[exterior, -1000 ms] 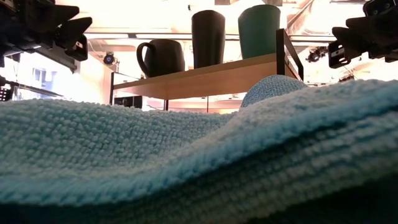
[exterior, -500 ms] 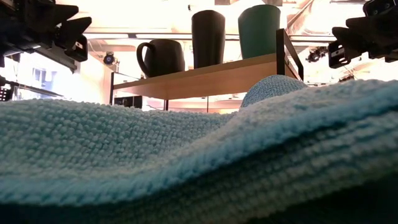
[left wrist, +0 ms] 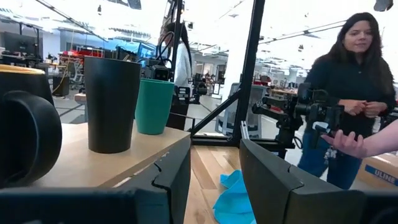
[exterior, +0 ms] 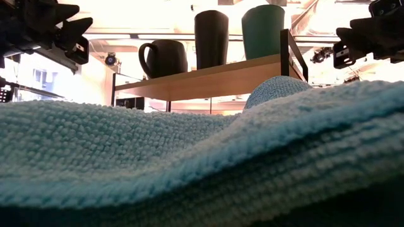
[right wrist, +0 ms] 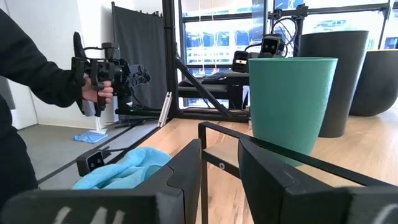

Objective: Stack small to large cups/mugs on shelf
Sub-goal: Return to home position

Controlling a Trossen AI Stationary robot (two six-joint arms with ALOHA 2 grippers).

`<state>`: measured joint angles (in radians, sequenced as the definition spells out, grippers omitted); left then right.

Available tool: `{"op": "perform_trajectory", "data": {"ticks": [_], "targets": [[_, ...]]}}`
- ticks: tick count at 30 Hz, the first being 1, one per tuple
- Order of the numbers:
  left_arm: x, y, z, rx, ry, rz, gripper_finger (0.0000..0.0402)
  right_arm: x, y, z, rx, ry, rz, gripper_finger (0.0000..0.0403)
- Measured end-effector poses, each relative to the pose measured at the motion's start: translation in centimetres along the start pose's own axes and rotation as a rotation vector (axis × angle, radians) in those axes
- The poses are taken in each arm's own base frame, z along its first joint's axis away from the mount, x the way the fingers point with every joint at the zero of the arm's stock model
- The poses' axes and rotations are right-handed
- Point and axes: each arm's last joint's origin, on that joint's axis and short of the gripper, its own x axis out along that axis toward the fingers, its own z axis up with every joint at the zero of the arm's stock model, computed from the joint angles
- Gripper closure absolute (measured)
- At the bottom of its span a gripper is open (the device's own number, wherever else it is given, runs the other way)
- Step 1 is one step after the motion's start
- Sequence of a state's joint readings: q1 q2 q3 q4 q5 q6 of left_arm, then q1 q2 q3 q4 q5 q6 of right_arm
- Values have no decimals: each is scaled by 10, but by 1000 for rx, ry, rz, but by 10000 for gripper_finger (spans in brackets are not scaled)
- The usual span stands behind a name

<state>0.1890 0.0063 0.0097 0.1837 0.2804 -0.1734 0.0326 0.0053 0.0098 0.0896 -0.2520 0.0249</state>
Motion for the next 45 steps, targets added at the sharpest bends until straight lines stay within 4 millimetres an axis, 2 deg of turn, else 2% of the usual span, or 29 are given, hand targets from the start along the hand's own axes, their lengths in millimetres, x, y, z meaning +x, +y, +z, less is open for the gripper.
{"op": "perform_trajectory", "data": {"ticks": [19,34,45], "targets": [[0,-1,0,-13,5,-27,277,0,0,0,2,4,-15,304],[0,-1,5,68,-48,-14,277,0,0,0,2,4,-14,304],[2,-14,3,93,-52,-25,277,0,0,0,2,3,-13,304]]}}
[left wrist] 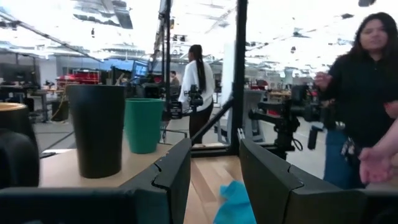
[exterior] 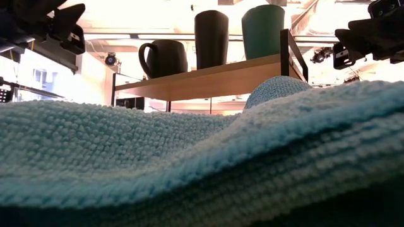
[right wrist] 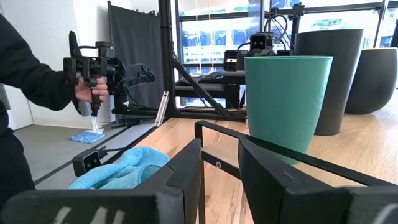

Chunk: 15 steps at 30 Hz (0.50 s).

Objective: Stack small to large cups/mugs on shelf
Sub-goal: Return to home position

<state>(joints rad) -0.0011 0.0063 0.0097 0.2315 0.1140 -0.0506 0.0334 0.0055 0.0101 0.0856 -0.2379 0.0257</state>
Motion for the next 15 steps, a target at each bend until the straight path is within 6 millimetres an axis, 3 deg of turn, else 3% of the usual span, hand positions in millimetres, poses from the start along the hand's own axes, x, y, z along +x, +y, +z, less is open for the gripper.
{"op": "perform_trajectory", "data": {"ticks": [15], "targets": [[0,-3,-2,75,16,17,277,0,0,0,0,0,0,304]]}}
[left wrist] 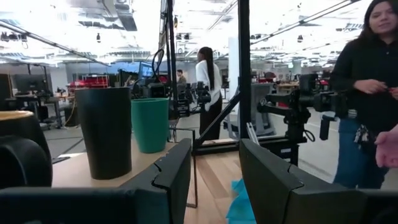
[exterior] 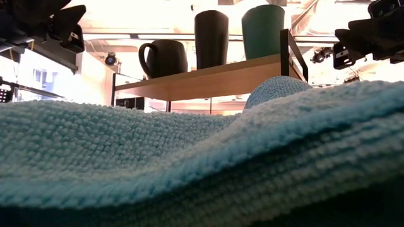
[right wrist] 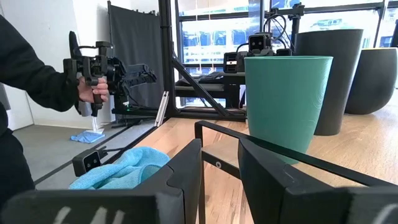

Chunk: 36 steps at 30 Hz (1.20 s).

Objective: Stack small to large cups/mugs on shelf
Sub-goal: Return to home position

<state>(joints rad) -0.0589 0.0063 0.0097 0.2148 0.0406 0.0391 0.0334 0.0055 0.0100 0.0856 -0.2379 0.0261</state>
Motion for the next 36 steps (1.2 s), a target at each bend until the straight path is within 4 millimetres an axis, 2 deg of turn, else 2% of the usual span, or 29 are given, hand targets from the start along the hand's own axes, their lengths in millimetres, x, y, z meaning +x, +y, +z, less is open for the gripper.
{"op": "perform_trajectory", "data": {"ticks": [36], "targets": [[0,0,4,34,-41,2,277,0,0,0,0,0,0,304]]}}
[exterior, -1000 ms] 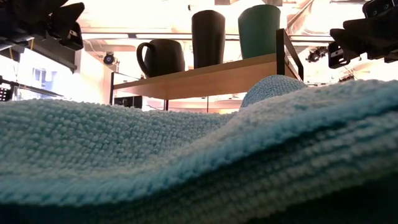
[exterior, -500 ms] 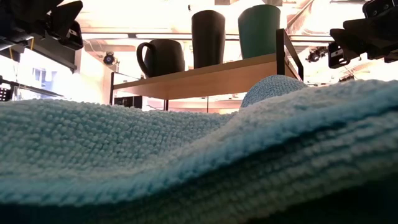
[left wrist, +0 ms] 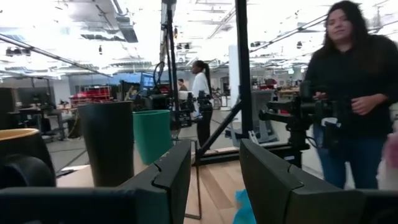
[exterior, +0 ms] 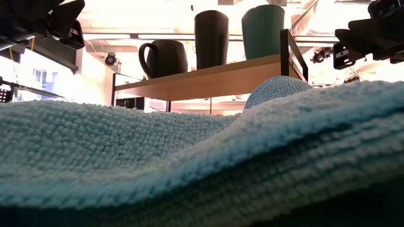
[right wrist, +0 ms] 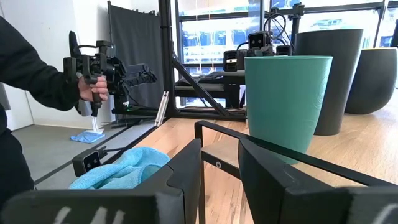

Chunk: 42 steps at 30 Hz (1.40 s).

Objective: Stack small to large cups/mugs on shelf
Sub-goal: Return to home position

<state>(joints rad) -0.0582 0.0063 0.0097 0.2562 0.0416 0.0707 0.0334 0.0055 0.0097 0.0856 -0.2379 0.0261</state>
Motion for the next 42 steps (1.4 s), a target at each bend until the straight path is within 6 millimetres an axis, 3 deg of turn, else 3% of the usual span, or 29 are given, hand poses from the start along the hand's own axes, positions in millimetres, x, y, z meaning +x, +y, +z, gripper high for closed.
{"op": "perform_trajectory", "data": {"ticks": [30,42], "targets": [[0,0,-4,-206,41,5,277,0,0,0,0,0,0,304],[0,-2,-6,-174,59,-47,277,0,0,0,0,0,0,304]]}}
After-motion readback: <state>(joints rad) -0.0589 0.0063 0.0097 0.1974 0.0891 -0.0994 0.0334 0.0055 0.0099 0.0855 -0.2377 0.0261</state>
